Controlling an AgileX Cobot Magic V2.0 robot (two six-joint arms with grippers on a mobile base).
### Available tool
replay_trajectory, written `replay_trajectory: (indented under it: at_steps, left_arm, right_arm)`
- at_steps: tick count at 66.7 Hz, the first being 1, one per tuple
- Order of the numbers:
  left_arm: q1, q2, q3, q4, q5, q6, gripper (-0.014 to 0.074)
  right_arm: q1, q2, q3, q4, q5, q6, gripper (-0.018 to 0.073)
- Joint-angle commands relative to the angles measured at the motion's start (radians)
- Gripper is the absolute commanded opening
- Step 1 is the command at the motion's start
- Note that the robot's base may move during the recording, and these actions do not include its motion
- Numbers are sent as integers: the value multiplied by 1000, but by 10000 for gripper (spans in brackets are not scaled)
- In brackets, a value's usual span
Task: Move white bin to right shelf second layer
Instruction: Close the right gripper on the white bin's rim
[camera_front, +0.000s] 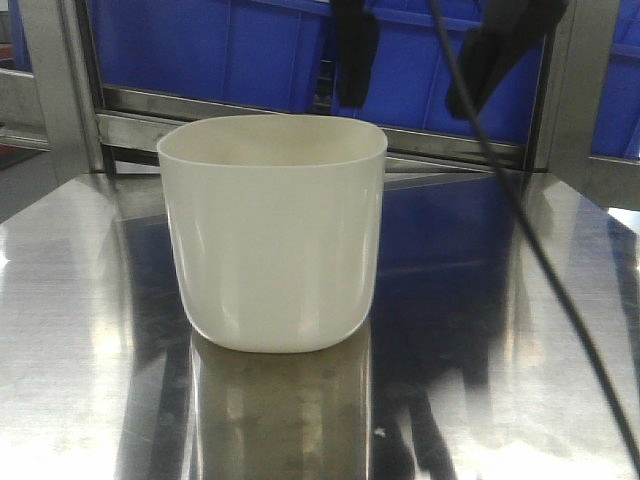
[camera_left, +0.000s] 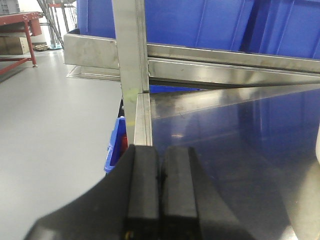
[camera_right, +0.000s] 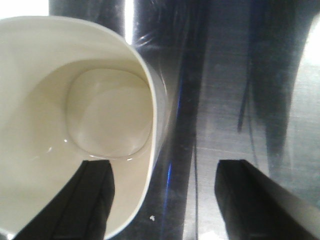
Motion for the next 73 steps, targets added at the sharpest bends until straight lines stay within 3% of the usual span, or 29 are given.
replay_trajectory:
  at_steps: [1,17,50,73]
  left_arm:
    - [-4,-15,37,0,-87,-3,85]
    - [-4,-15,37,0,-87,-3,85]
    - [-4,-15,37,0,-87,-3,85]
    - [-4,-15,37,0,-87,-3,85]
  right_arm:
    - [-1,-13,-35,-35,-42,2,545]
    - [-1,54,-35,-32,-112,2,540]
    - [-8,98,-33,-28,-89,5,540]
    - [-8,98,-33,-29,-69,101,505]
